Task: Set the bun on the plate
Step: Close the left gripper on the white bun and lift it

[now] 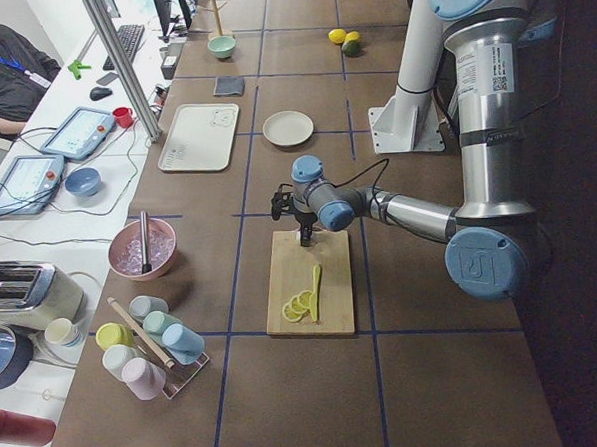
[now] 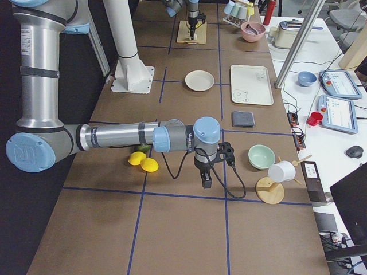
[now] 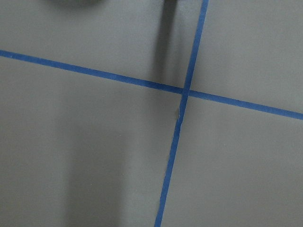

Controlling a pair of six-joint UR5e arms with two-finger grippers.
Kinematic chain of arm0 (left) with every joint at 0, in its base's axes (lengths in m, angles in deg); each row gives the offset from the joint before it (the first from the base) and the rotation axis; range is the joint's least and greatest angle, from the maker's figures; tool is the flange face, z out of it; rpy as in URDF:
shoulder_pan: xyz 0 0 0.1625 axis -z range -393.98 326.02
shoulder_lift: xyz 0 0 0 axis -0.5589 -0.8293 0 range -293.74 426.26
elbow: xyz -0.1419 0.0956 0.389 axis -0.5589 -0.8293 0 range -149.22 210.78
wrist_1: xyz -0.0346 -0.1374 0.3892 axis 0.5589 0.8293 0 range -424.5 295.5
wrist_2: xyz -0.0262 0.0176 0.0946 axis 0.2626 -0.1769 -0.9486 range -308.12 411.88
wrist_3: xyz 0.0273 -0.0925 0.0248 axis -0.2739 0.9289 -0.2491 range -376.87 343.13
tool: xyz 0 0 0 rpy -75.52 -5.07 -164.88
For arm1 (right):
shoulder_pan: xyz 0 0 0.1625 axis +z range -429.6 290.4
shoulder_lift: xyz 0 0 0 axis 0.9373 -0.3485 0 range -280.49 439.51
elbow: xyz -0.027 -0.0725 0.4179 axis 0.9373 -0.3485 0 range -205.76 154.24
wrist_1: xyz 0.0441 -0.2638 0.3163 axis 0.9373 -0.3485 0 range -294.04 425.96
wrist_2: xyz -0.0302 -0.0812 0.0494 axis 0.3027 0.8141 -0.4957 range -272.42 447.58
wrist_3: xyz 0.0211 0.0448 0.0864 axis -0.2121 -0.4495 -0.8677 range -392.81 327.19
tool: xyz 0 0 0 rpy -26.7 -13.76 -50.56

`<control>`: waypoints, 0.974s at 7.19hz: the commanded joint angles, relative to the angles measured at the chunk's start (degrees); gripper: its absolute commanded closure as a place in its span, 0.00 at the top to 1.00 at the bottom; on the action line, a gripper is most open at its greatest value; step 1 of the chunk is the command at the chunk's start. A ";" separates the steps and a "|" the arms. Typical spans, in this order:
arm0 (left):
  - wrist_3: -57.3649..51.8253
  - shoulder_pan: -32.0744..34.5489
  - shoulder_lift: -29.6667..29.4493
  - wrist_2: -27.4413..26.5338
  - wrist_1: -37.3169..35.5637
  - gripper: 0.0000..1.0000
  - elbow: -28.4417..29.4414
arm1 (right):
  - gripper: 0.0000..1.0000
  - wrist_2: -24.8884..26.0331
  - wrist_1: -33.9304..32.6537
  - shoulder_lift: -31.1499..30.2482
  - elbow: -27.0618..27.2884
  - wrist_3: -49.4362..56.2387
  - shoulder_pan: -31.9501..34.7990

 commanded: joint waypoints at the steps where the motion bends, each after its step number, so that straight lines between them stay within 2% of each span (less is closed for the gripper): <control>1: -0.17 -0.28 0.08 -0.10 -0.12 0.24 -0.13 | 1.00 0.00 0.01 0.08 0.01 -0.09 0.00; 2: -0.17 -0.11 0.08 0.08 -0.20 0.24 -0.83 | 1.00 0.00 0.01 0.08 0.09 -0.09 0.00; 3: -0.09 0.07 -0.87 0.25 -3.60 0.24 -3.44 | 1.00 0.00 0.01 -0.01 0.09 -0.09 0.00; 4: -0.09 0.15 -3.14 0.25 -12.59 0.24 -8.00 | 1.00 -0.26 0.01 0.08 0.18 -0.09 0.00; 5: 0.26 0.24 -8.56 0.08 -21.65 0.24 -11.26 | 1.00 -0.26 0.01 -0.01 0.18 -0.09 0.00; 7: 6.46 -0.37 -22.51 -0.10 -28.82 0.24 -7.81 | 1.00 -0.18 0.01 0.08 0.09 -0.09 0.00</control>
